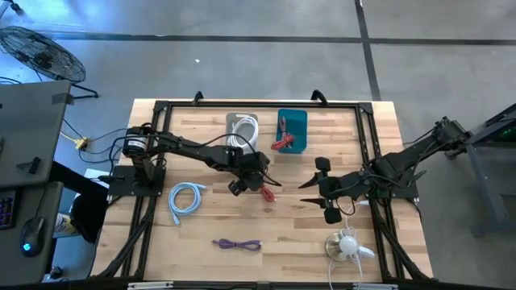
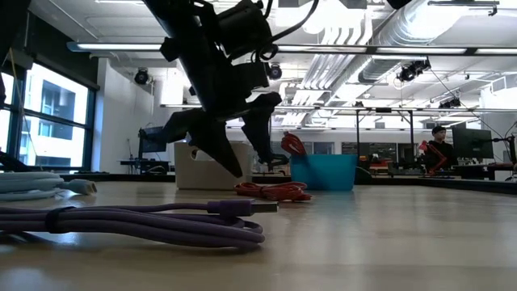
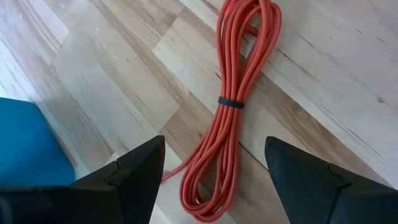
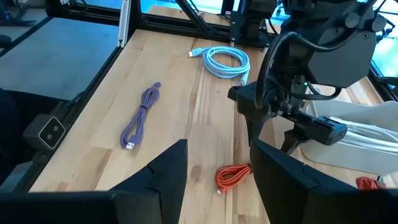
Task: Pick & Place USB Port
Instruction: Put the orange charger cable into the blue bin
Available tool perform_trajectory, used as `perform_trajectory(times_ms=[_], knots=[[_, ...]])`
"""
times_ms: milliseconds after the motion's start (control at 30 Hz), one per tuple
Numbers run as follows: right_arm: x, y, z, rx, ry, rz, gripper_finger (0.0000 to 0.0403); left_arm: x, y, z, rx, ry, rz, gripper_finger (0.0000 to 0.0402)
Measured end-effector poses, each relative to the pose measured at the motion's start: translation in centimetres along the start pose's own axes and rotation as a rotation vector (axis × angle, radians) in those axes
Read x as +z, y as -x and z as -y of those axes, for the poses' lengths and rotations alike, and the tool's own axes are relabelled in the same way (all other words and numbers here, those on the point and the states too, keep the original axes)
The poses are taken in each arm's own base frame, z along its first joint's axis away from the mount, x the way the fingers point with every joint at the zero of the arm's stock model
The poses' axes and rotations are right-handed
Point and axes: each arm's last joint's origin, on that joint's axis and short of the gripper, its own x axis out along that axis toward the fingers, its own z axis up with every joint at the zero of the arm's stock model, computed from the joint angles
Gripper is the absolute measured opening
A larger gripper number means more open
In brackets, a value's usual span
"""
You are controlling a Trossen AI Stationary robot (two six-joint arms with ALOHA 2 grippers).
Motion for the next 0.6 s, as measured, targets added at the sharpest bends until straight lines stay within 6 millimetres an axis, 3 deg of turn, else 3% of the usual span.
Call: perform_trajectory(times_ms=[367,600], knots=[[0.0,0.0,0.0,0.000,-0.002,0.000,0.0167,0.1,0.0,-0.2,0.018,0.000,0.016,0.0273],[-0.1,0.0,0.0,0.000,-0.015,-0.006,0.0167,0.3,-2.1,-0.4,-0.047,0.005,-0.040,0.0273]])
